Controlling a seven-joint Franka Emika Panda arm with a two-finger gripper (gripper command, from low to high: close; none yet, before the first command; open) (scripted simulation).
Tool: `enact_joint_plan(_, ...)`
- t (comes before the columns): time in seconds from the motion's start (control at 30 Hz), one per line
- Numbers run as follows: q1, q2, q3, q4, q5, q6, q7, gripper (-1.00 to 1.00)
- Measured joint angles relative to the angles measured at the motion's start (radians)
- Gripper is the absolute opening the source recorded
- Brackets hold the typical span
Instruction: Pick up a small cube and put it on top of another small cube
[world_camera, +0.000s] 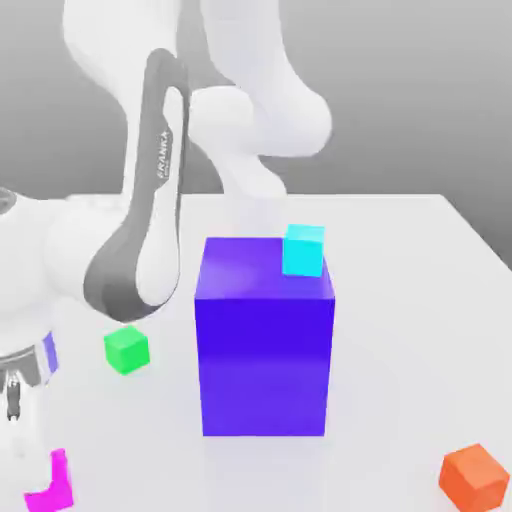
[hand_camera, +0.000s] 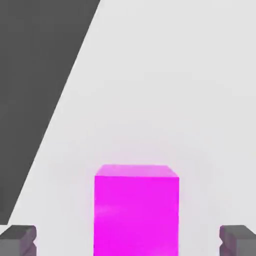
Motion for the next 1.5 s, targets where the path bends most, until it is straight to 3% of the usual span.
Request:
enact_joint_plan(0.03,-0.004,0.023,0.005,0.005,0.006,0.018,-0.004,-1.0)
enact_joint_plan(0.27,-0.006,0.022,0.006,0.005,0.004,0.018,-0.002,-1.0)
enact_joint_plan(0.43,0.019,-0.135,-0.035,-0.043,-0.042,-0.091,0.041,-1.0)
enact_joint_plan(0.7,0.019,-0.426,-0.192,-0.321,-0.237,-0.097,0.331,-1.0)
enact_joint_plan(0.97,-0.114,-0.714,-0.196,-0.609,-0.374,-0.092,0.589,-1.0)
enact_joint_plan(1.1,-0.157,-0.821,-0.197,-0.739,-0.372,-0.07,0.662,-1.0)
enact_joint_plan(1.3,-0.101,-0.653,-0.236,-0.751,-0.296,0.109,0.624,-1.0)
enact_joint_plan(1.4,-0.075,-0.545,-0.232,-0.749,-0.206,0.213,0.564,-1.0)
enact_joint_plan(1.43,-0.07,-0.526,-0.231,-0.749,-0.186,0.231,0.552,1.0)
enact_joint_plan(1.5,-0.068,-0.526,-0.231,-0.749,-0.186,0.231,0.552,1.0)
